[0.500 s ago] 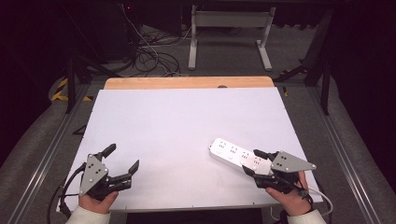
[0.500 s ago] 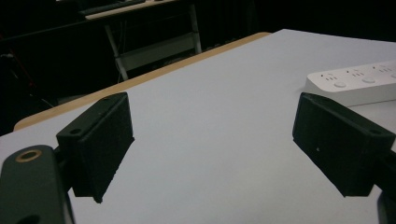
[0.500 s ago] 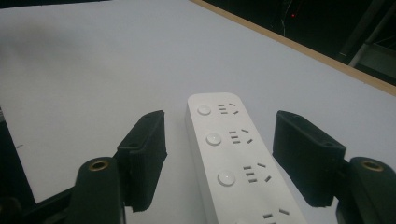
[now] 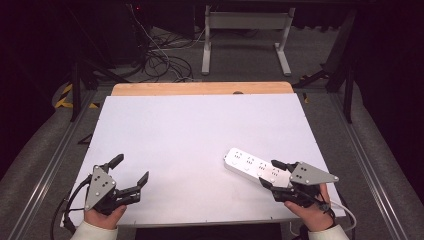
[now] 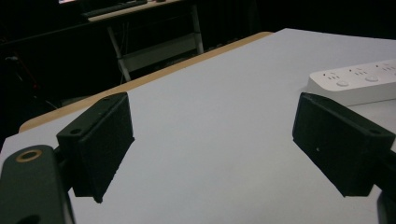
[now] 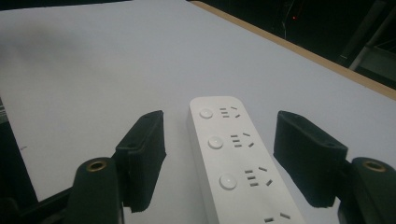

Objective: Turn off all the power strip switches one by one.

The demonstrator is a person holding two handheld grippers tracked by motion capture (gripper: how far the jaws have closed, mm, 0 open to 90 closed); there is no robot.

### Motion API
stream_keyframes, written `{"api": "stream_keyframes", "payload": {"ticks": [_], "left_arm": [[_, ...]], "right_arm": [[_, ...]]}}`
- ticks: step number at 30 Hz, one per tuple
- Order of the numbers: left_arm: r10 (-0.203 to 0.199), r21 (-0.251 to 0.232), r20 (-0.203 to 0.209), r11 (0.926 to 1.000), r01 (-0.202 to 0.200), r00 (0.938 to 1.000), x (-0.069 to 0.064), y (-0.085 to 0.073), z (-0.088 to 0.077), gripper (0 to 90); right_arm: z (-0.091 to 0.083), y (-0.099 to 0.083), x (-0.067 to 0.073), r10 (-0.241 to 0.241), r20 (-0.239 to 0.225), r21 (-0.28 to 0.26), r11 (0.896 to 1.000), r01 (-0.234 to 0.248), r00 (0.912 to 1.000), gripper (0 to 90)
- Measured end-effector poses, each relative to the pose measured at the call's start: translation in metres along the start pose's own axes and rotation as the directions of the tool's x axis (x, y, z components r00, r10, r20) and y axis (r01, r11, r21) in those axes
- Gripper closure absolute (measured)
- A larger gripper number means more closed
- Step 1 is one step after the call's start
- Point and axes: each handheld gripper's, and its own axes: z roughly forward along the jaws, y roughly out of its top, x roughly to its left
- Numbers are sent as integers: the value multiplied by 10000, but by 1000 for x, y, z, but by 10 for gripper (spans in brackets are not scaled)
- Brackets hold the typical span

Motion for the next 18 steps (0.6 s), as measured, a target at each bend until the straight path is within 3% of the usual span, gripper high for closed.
{"api": "stream_keyframes", "payload": {"ticks": [6,11,13,15,18], "left_arm": [[-41,6,-25,10000,41,10000,0,0,0,130],[-33,5,-74,10000,33,10000,0,0,1,131],[-27,19,-89,10000,27,10000,0,0,1,131],[-21,41,-117,10000,21,9999,0,0,1,131],[0,50,-144,10000,1,9999,0,0,1,131]], "right_arm": [[-2,4,-1,-64,-31,114,9999,65,10000,371],[-4,12,-6,241,-276,406,9989,-230,9993,413],[-5,16,-9,264,-152,658,9975,-254,9995,530],[-5,19,-13,528,-369,810,9955,-497,9979,636],[-5,22,-19,1107,-757,907,9905,-1038,9910,708]]}}
